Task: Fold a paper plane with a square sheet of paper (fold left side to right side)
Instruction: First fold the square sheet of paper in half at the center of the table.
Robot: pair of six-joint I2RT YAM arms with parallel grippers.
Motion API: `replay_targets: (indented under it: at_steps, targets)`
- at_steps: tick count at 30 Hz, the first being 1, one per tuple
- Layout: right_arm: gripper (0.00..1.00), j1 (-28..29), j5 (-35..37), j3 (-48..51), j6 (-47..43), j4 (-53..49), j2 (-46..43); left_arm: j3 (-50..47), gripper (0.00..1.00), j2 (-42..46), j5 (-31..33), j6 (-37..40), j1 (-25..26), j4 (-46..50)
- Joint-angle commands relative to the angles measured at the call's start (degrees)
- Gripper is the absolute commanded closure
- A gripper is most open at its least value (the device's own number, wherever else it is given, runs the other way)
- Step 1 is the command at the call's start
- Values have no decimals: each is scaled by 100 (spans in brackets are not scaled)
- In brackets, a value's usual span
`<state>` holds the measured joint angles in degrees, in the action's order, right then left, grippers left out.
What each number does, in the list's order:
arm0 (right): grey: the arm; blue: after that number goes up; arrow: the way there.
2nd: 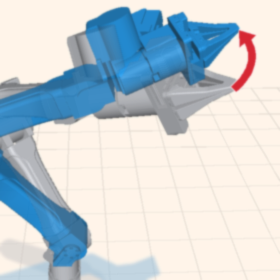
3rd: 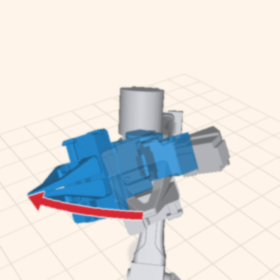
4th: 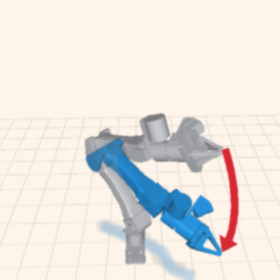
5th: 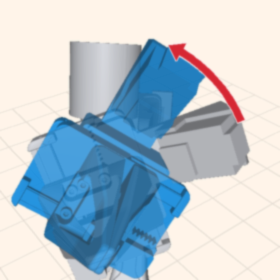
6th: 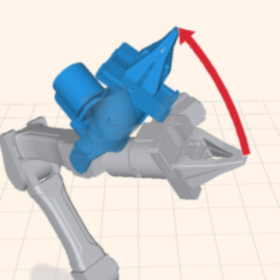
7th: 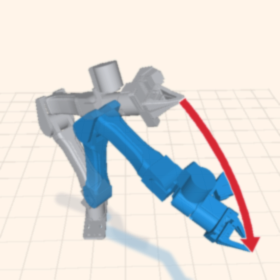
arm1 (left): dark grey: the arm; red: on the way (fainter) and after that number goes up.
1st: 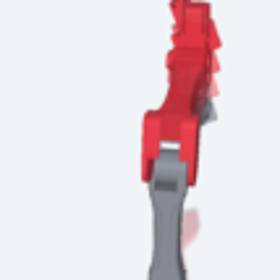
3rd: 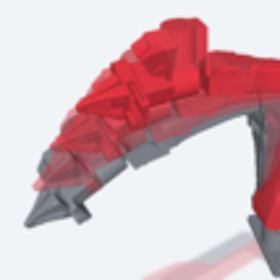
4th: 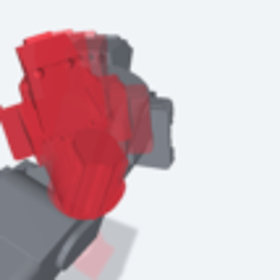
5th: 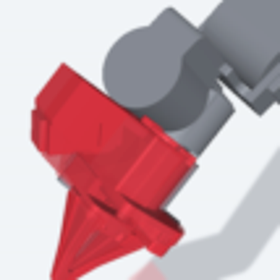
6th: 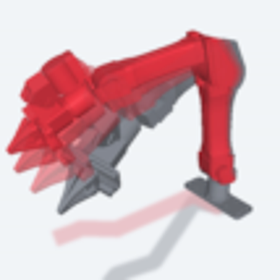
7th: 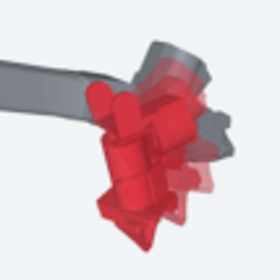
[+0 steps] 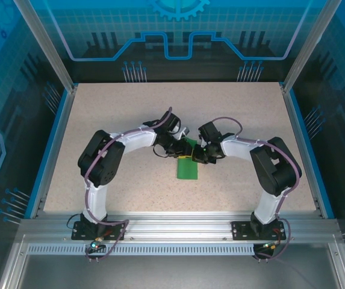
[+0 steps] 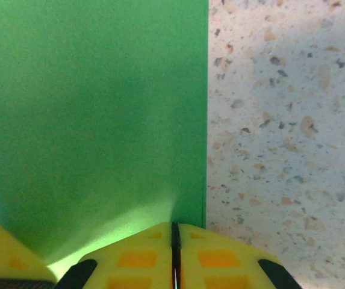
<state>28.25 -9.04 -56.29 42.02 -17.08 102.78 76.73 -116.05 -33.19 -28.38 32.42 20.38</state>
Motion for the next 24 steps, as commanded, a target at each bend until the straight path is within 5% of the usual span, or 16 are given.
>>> replay_targets:
  at_steps: [1, 24]
  targets:
    - [90, 79, 209, 115, -25, -462, 342, -26, 77, -101, -69, -11, -43, 55]
    - [91, 84, 273, 68, -54, -637, 461, -242, 77, -321, 508, 67, -274, 367]
